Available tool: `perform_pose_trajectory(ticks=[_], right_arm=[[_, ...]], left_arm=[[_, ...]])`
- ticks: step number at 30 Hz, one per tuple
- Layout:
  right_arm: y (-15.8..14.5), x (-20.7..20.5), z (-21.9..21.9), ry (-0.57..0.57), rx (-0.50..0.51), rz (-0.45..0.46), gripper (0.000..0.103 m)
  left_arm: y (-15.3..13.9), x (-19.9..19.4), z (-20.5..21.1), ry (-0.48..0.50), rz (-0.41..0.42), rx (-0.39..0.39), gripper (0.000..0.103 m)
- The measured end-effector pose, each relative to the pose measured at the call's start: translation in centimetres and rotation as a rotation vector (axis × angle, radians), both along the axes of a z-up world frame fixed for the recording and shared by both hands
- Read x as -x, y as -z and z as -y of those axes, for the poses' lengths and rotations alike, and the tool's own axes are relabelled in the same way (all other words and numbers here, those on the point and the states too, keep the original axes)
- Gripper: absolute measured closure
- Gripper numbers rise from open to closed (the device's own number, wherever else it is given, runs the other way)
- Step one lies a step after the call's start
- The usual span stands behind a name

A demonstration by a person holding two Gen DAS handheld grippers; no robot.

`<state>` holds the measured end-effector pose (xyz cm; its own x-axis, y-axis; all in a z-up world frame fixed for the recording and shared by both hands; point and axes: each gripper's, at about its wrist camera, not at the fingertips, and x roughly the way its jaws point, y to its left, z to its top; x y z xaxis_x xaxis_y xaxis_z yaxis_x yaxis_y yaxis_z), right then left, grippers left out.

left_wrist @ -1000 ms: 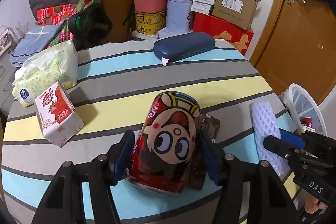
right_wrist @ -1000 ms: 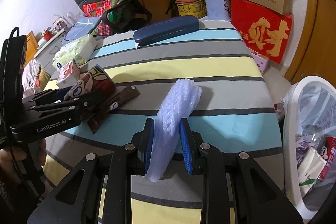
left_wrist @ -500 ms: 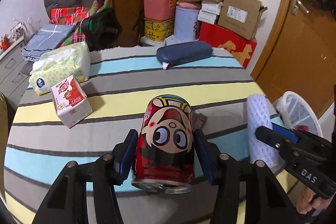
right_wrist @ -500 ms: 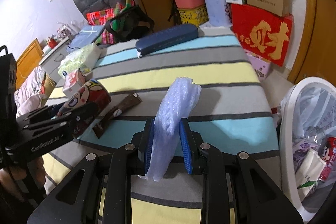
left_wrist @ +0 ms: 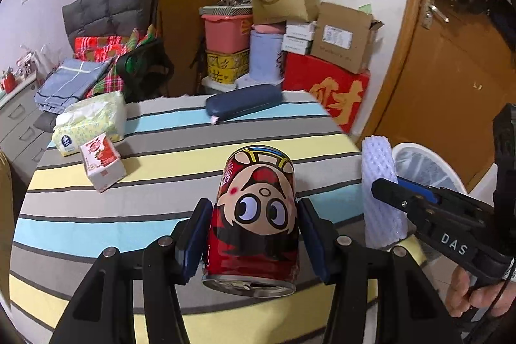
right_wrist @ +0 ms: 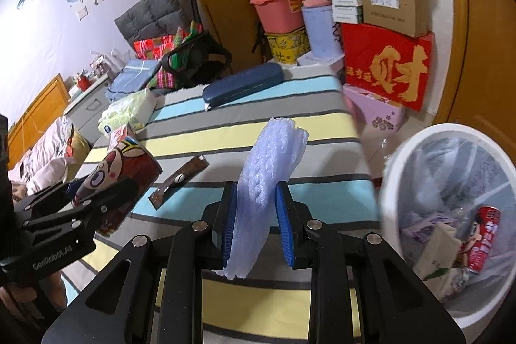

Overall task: Collect trash
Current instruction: 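Carry the red can and foam sleeve in both tools toward the trash bin, then open both tools to drop the red can and foam sleeve into the bin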

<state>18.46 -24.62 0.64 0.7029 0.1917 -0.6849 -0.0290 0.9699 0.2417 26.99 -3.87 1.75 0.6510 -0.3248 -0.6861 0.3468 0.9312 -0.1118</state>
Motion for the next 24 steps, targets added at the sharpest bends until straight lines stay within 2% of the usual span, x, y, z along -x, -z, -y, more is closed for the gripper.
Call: perform_pose_trajectory(ticks=[14,24], right_arm=[[-1.9,3.3,4.9,0.096,0.010,0.061,0.078],[-2.3,5.9,9.5,0.183,0.014,0.076,0.078]], left_arm=[[-2.9,4.7,6.8,0.107,0.068,0.017,0.049],[-3.1,6.9,13.1,0.202,0.079,0.014,0.049]])
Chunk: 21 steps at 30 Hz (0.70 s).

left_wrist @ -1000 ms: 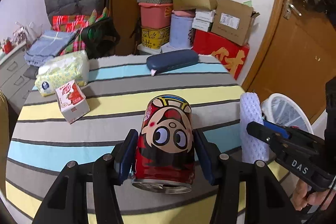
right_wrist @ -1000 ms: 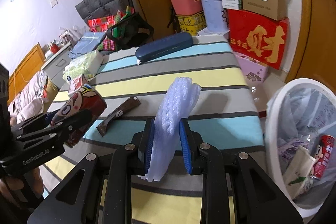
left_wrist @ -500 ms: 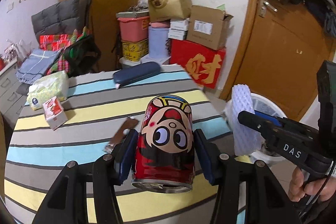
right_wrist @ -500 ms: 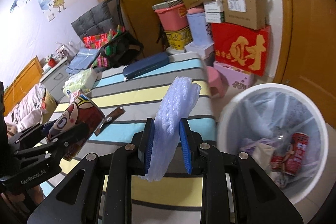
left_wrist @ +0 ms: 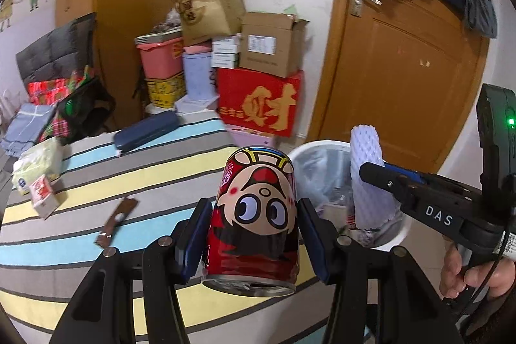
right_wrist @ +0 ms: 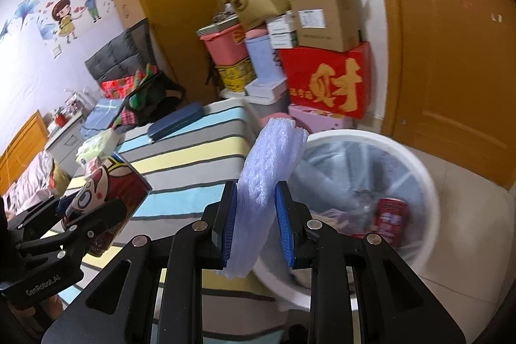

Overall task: Collect trash
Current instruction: 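Open both tools to drop the red can and foam sleeve into the bin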

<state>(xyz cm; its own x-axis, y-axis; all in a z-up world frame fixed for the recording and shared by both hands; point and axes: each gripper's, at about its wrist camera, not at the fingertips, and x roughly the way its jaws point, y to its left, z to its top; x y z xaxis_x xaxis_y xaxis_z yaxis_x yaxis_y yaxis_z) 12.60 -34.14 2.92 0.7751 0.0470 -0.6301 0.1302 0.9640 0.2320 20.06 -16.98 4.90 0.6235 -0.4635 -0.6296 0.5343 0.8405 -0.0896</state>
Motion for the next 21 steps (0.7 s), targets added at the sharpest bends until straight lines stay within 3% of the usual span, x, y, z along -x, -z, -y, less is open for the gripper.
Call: perform_pose_trajectory(ticks=[9,21], right_arm=[[0.4,1.5,4.0,0.080,0.002,-0.020,0.078],[2.6,1.6,6.9,0.116,0.031,-0.113,0.078]], left_arm=[[0.9,0.9,5.1,0.072,-0.034,0.008,0.049],[3.5,0.4,9.8,0.117,-0.094,-0.003,0.049]])
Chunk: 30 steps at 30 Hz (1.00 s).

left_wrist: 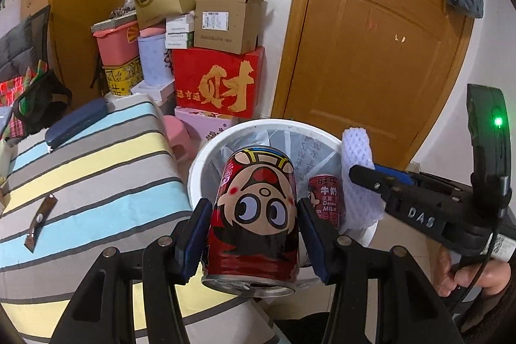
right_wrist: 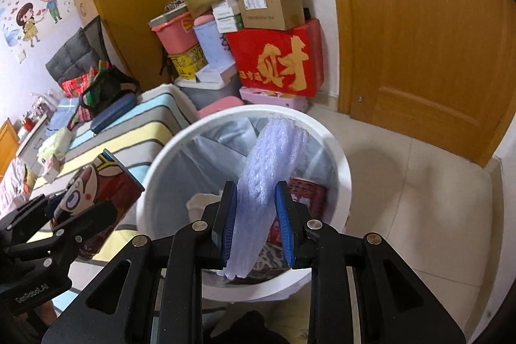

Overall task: Collect trash
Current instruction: 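Open both tools to drop the red can and foam sleeve into the bin, then move both open tools back over the table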

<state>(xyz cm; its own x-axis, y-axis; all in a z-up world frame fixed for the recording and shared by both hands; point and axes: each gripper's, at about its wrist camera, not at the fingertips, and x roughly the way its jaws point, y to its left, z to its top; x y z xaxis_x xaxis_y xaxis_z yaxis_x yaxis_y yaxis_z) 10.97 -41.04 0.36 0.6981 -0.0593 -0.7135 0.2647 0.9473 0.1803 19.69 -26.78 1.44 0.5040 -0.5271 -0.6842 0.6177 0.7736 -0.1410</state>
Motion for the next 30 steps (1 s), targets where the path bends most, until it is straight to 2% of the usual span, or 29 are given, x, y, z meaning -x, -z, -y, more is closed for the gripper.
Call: perform_pose_trajectory(ticks=[12,14,18,28,29,30], right_arm=[[1.0,-0.6,0.9,-0.019,0.041,-0.055,0.075],[1.0,-0.5,0.8,-0.019,0.044,-0.055,0.073],[0.9,-0.3,0.8,-0.012,0.048,-0.053,0.061],[0.2,0.2,0.2,0.004,0.040,-0.023,0.058],[0.1,0.2,0.1,0.002,0.037,-0.018,0.057],[0.1,0.2,0.0,0.001,0.035,-0.014,0.052]], left_arm=[[0.6,-1.2,1.2,0.000,-0.016,0.014,0.048],[0.5,-1.2,1.1,-0.006,-0.014,0.011,0.047],[0.4,-1.1,1.0,-0.008,-0.009,0.006,0.044],[-0.6,0.0,-1.0,-0.039,0.015,0.018,0.044],[-0.7,0.1,-1.2,-0.040,0.015,0.018,0.044],[-0.8,0.2,-1.5,-0.043,0.016,0.019,0.044]])
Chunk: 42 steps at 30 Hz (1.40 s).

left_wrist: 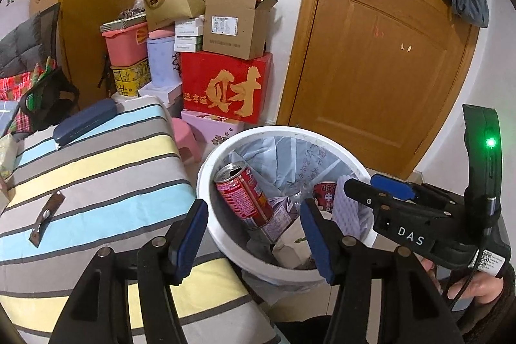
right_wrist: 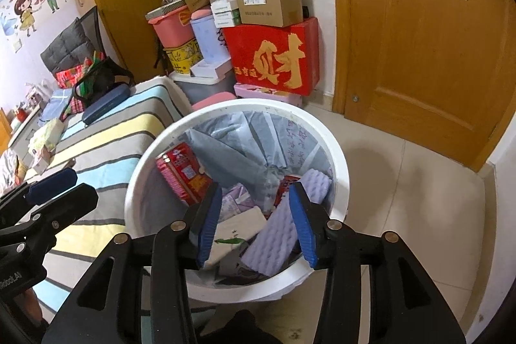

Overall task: Collect trash
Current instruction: 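Move both open tools back over the table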

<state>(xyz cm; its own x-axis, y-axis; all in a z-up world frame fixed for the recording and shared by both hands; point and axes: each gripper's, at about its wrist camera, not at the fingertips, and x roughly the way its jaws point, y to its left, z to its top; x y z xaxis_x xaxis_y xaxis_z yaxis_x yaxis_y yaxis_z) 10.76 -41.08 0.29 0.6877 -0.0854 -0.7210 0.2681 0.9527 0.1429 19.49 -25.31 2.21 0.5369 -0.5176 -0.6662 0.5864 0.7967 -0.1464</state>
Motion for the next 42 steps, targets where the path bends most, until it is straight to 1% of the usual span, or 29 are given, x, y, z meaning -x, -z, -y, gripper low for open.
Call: perform_pose_trajectory(ticks=[1,2,10,21,25,29,31,37,42], right_arm=[[-0.1,0.0,-0.2,0.000,-0.001,0.004,0.047],[-0.2,0.1,-0.3,-0.002,-0.003,0.010,0.046],[-0.7,0.3,-1.7,-0.011,-0.005,0.032,0.046],[-1.5,0.2,-5.0,-0.071,-0.001,0.070,0.046],[-1.5,-0.2,-6.4,-0.100,-0.002,0.078,0.046],[-1.7,-0.7,-8.1,-0.135,-0.001,0.087,0.046],[-1.8,-0.8,-8.9,-0.151,-0.001,0.092,0.046],[-1.8,-1.8,-12.0,-0.209,0.004,0.093,0.046],[-1.6,-2.8,-14.7,-0.259,0.008,0.084,0.046]], left_arm=[[-0.2,0.2,-0.4,-0.008,0.006,0.003,0.044],[-0.3,0.3,-0.6,-0.011,0.011,0.002,0.044],[-1.5,1.3,-3.2,-0.051,0.040,0.018,0.044],[-2.7,2.3,-7.7,-0.141,0.078,0.025,0.044],[-3.0,2.4,-10.2,-0.188,0.089,0.027,0.044],[-3.2,2.5,-12.3,-0.232,0.108,0.012,0.044],[-3.2,2.3,-13.5,-0.245,0.102,0.021,0.044],[-3.2,1.8,-17.3,-0.316,0.106,0.015,0.042],[-2.9,1.4,-21.3,-0.382,0.109,0.014,0.041]])
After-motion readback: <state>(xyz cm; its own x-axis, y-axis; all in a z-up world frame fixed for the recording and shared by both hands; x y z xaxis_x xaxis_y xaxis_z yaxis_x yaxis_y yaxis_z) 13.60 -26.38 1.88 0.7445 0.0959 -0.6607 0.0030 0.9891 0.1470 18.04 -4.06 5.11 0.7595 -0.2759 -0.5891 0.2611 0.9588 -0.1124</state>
